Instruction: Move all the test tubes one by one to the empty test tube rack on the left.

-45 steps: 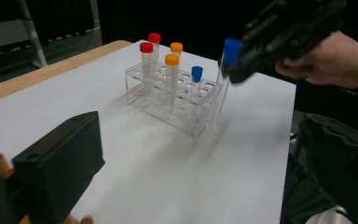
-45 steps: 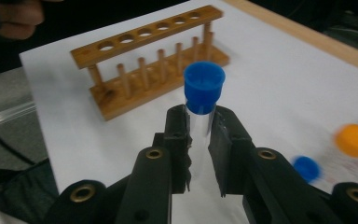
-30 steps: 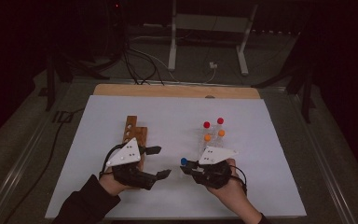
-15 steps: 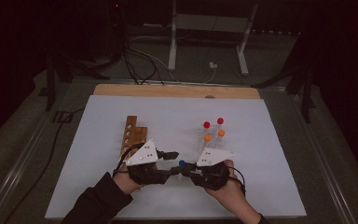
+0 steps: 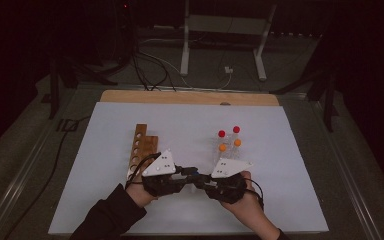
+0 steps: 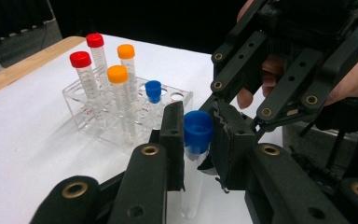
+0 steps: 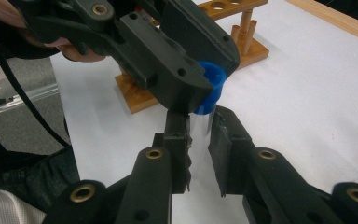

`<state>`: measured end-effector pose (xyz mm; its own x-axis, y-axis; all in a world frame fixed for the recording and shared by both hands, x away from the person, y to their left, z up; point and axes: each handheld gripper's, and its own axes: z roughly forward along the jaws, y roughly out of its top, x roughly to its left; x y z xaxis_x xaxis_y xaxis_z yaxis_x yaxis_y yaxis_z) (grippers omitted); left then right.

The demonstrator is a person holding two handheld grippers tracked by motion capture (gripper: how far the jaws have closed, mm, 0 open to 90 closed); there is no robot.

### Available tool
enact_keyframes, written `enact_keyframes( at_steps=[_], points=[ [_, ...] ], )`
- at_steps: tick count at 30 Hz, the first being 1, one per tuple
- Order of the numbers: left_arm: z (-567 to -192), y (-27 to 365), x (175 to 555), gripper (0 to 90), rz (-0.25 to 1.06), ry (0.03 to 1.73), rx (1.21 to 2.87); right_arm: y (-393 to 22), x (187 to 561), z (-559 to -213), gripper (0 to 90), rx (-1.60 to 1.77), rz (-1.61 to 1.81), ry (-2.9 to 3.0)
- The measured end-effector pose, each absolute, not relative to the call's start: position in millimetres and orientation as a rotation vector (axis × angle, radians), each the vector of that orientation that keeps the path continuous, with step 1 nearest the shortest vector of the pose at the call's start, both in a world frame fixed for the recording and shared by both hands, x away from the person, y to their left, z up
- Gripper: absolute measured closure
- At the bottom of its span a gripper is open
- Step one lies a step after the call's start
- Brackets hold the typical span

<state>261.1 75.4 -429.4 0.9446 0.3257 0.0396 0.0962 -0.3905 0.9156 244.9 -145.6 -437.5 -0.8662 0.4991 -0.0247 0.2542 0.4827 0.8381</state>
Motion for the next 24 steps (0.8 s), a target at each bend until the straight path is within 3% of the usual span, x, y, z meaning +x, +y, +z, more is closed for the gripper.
enact_keyframes(
  at_steps=[7, 10, 16, 17, 19, 20, 21, 22, 24],
  points=[
    [-427.5, 75.4, 261.2, 77.2, 0.259, 0.298, 1.973, -145.7, 245.5, -438.1, 76.3, 0.639, 1.338, 2.464],
    [-424.8, 78.2, 261.9, 77.3, 0.273, 0.305, 1.963, -149.9, 243.8, -434.2, 62.5, 0.632, 1.367, 2.428],
    [-413.5, 90.9, 267.4, 77.3, 0.317, 0.333, 1.936, -158.0, 243.3, -430.6, 53.6, 0.654, 1.384, 2.377],
    [-410.3, 94.1, 268.4, 77.3, 0.337, 0.338, 1.932, -161.8, 243.2, -429.6, 46.8, 0.669, 1.395, 2.356],
    [-404.9, 99.7, 270.3, 77.4, 0.358, 0.345, 1.923, -163.0, 243.1, -429.1, 44.6, 0.678, 1.399, 2.346],
    [-400.9, 103.6, 271.8, 77.4, 0.371, 0.353, 1.917, -166.9, 242.6, -427.5, 37.6, 0.696, 1.413, 2.323],
    [-398.6, 106.0, 272.8, 77.4, 0.380, 0.359, 1.913, -166.9, 242.6, -427.5, 37.6, 0.696, 1.413, 2.323],
    [-395.6, 109.5, 274.4, 77.3, 0.393, 0.369, 1.906, -169.9, 242.6, -426.4, 30.4, 0.712, 1.422, 2.306],
    [-389.9, 116.8, 277.8, 77.4, 0.407, 0.386, 1.896, -173.3, 242.4, -425.2, 26.1, 0.735, 1.428, 2.285]
  ],
)
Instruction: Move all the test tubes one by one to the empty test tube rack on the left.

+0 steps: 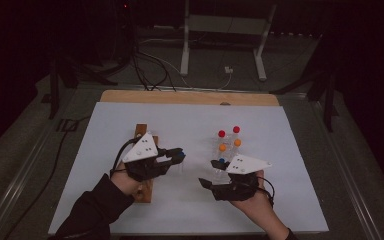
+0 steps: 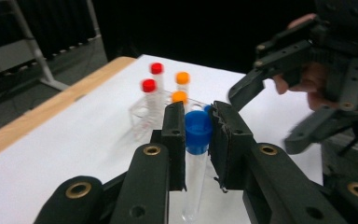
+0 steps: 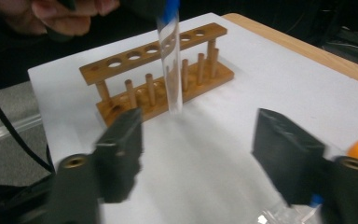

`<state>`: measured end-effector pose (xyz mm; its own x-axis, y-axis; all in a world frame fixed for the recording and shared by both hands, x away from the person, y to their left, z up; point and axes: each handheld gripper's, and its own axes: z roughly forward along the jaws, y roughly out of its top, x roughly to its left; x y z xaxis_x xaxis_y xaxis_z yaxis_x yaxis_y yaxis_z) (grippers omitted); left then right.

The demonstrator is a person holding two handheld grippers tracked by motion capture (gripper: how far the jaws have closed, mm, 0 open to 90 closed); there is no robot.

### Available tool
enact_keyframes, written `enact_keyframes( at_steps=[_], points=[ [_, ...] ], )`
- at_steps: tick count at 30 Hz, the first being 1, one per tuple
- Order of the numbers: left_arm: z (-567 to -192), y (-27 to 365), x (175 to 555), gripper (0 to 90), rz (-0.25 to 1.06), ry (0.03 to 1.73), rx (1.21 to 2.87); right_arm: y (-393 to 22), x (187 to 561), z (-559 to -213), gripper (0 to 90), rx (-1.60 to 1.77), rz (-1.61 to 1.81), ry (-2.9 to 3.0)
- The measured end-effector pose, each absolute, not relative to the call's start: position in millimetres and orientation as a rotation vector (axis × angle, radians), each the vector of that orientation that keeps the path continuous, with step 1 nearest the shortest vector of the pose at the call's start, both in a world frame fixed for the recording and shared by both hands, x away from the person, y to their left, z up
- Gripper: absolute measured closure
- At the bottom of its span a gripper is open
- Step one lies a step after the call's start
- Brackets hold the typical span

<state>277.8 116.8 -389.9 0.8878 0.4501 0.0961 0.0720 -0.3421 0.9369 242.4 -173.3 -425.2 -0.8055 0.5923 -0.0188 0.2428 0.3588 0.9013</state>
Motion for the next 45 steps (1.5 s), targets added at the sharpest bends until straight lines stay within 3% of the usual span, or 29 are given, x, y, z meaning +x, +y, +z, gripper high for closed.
enact_keyframes(
  at_steps=[1, 4, 5, 10, 25, 45],
  points=[
    [-387.3, 120.3, 279.6, 77.4, 0.421, 0.397, 1.891, -175.0, 242.2, -424.6, 19.6, 0.750, 1.432, 2.277],
    [-379.2, 130.9, 284.0, 77.4, 0.456, 0.419, 1.879, -178.8, 241.8, -423.8, 14.3, 0.774, 1.432, 2.258],
    [-377.0, 134.2, 285.4, 77.4, 0.465, 0.427, 1.875, -183.5, 241.8, -423.0, 8.2, 0.796, 1.437, 2.239],
    [-367.6, 149.5, 292.0, 77.4, 0.519, 0.466, 1.858, -191.7, 242.3, -421.8, 0.0, 0.824, 1.442, 2.204],
    [-361.3, 197.5, 345.1, 77.4, 0.661, 0.677, 1.796, -203.5, 241.7, -420.4, 0.0, 0.798, 1.472, 2.183],
    [-421.6, 208.7, 378.1, 77.4, 0.647, 0.852, 1.789, -206.2, 244.5, -425.3, 0.0, 0.805, 1.468, 2.189]
  ],
)
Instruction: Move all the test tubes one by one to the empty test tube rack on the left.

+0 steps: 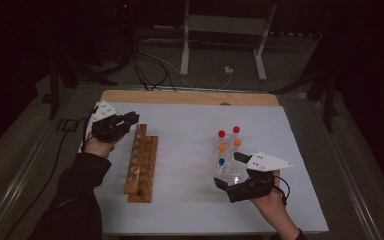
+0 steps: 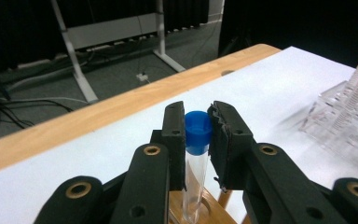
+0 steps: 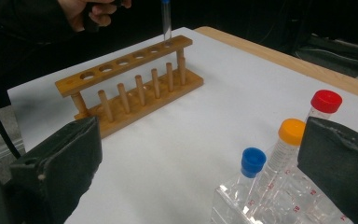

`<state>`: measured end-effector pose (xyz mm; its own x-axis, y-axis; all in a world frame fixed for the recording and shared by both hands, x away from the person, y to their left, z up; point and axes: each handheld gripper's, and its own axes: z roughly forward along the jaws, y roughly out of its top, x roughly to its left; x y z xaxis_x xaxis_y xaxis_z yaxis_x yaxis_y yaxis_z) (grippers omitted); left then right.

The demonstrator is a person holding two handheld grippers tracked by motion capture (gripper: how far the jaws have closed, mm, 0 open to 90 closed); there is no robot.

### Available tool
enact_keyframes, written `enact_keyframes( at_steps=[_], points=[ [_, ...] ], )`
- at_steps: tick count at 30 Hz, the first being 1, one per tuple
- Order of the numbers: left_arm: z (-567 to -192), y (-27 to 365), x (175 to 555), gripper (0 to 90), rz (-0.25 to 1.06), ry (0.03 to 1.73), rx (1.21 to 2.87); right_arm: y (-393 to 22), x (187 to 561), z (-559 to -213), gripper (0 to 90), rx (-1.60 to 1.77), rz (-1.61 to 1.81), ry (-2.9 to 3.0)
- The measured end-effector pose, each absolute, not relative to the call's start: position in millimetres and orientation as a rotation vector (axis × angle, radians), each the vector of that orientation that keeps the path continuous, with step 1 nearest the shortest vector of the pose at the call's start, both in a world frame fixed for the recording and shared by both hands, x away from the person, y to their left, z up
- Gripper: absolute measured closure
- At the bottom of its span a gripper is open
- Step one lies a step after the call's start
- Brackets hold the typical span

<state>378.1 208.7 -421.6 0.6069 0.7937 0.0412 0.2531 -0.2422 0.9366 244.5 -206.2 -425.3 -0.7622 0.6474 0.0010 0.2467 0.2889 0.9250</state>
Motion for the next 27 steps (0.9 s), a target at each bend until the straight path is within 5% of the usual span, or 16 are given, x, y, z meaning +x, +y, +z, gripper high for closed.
enact_keyframes(
  at_steps=[27],
  points=[
    [-464.0, 207.9, 374.6, 77.2, 0.646, 0.901, 1.805, -208.2, 242.4, -434.5, 0.0, 0.806, 1.455, 2.230]
  ],
)
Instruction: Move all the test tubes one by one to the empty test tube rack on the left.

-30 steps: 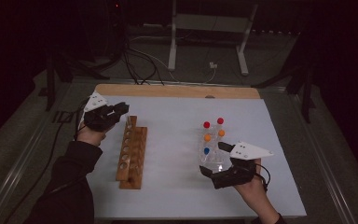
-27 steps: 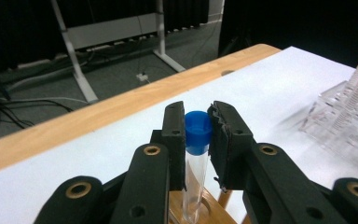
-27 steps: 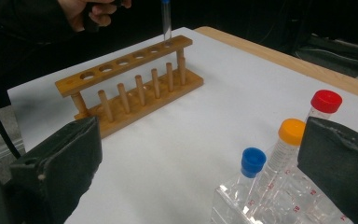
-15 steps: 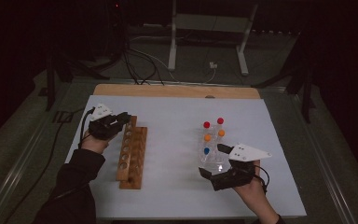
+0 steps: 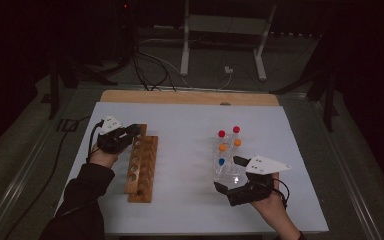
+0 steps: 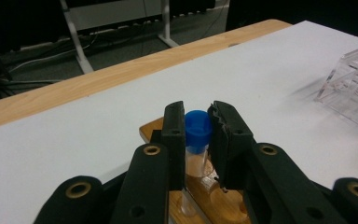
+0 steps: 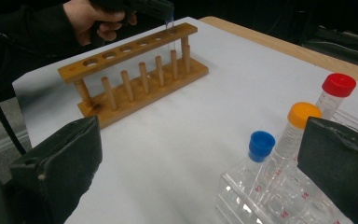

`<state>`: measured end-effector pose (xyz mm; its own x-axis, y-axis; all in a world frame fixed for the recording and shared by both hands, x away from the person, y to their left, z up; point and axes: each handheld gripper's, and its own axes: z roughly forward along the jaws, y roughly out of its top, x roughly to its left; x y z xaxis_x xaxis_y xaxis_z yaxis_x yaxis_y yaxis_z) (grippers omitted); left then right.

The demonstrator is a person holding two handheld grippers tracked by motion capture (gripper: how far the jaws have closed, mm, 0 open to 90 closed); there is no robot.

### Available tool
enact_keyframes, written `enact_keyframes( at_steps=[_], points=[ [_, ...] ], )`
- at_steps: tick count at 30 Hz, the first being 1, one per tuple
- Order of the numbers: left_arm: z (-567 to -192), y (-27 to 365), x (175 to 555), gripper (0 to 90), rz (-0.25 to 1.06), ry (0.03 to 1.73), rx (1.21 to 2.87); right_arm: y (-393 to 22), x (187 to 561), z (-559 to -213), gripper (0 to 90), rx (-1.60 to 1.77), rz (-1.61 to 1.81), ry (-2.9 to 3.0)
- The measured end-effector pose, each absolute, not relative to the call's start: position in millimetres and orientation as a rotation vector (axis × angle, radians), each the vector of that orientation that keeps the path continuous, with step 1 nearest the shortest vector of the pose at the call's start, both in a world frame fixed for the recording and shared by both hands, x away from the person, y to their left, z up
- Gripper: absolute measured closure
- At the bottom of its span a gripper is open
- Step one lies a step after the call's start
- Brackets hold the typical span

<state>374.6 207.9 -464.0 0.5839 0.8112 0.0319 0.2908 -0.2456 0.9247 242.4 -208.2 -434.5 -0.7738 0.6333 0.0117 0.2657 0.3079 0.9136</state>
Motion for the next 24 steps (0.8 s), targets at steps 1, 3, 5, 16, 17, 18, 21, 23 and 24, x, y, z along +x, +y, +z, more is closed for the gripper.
enact_keyframes(
  at_steps=[1, 3, 5, 16, 17, 18, 21, 23, 24],
  points=[
    [-464.0, 208.2, 374.6, 77.2, 0.640, 0.905, 1.806, -208.7, 242.5, -434.8, 0.0, 0.809, 1.454, 2.229],
    [-463.6, 209.1, 375.3, 77.2, 0.630, 0.909, 1.808, -209.8, 242.7, -435.1, 0.0, 0.817, 1.457, 2.231],
    [-462.6, 209.1, 375.6, 77.0, 0.625, 0.913, 1.816, -210.5, 242.3, -435.5, 0.0, 0.814, 1.452, 2.233],
    [-443.7, 214.3, 359.8, 43.4, 0.597, 0.878, 1.815, -225.0, 246.0, -445.1, 4.7, 0.878, 1.415, 2.244],
    [-441.1, 215.5, 356.9, 38.6, 0.580, 0.865, 1.808, -226.7, 247.2, -446.9, 5.8, 0.891, 1.411, 2.246],
    [-436.9, 216.8, 351.3, 34.8, 0.555, 0.849, 1.801, -228.0, 248.4, -448.4, 7.0, 0.898, 1.406, 2.249],
    [-428.2, 217.4, 336.1, 21.9, 0.521, 0.792, 1.810, -232.0, 254.9, -455.2, 16.7, 0.932, 1.383, 2.253],
    [-423.7, 217.2, 324.9, 15.3, 0.491, 0.753, 1.803, -232.4, 258.1, -458.5, 18.1, 0.945, 1.356, 2.257],
    [-421.8, 216.6, 320.0, 13.0, 0.471, 0.737, 1.810, -232.4, 259.3, -459.8, 20.1, 0.946, 1.349, 2.262]
  ],
)
